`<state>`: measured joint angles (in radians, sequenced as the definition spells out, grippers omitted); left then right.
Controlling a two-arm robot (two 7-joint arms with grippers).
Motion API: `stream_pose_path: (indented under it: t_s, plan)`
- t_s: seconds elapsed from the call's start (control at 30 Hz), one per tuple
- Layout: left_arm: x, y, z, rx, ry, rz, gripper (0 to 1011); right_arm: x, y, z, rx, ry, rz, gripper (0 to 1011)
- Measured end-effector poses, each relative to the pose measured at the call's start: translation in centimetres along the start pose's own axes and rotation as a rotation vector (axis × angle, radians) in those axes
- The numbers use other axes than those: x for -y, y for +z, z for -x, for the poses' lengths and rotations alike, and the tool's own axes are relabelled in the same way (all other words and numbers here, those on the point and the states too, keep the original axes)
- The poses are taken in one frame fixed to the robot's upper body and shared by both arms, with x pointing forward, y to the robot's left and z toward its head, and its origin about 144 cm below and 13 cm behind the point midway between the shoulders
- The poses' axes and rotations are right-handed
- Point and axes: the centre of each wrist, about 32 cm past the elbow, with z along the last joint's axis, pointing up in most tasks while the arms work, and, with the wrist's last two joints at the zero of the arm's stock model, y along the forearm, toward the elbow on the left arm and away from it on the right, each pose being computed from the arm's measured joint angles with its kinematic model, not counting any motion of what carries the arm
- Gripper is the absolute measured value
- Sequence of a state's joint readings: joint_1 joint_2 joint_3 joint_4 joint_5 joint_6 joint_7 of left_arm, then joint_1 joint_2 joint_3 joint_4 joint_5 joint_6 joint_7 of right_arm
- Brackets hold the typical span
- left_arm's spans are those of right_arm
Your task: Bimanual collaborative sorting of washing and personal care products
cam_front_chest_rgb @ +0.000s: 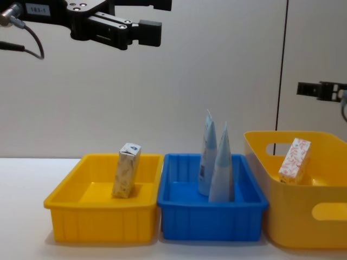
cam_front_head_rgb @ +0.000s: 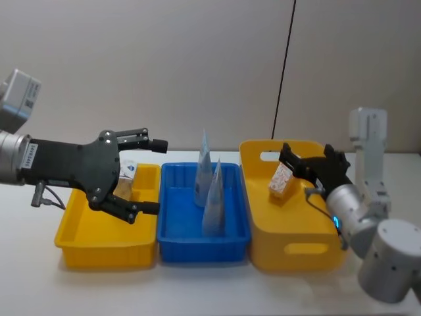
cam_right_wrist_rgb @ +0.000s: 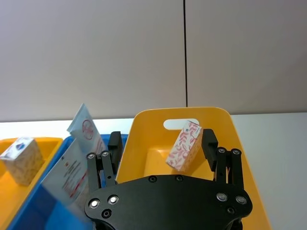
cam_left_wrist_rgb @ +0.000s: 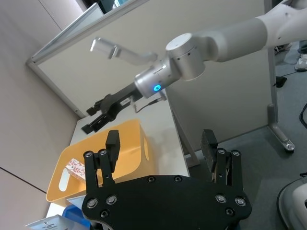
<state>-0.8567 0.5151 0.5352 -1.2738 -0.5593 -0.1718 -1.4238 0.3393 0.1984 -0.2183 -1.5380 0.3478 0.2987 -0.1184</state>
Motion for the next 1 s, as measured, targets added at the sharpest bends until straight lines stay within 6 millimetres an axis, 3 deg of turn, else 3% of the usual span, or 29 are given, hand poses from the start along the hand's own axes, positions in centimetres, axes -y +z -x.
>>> stream_pose_path:
  t_s: [0.43,1.0]
  plan:
    - [0.0,0.0,0.0,0.0,0.0,0.0,1001,4.5,-0.6,0.4,0.006,0.035,0.003,1004]
    - [0.0,0.0,0.0,0.0,0.0,0.0,1001,6.6,-2.7,3.1,0.046,0.05,0.025,1004]
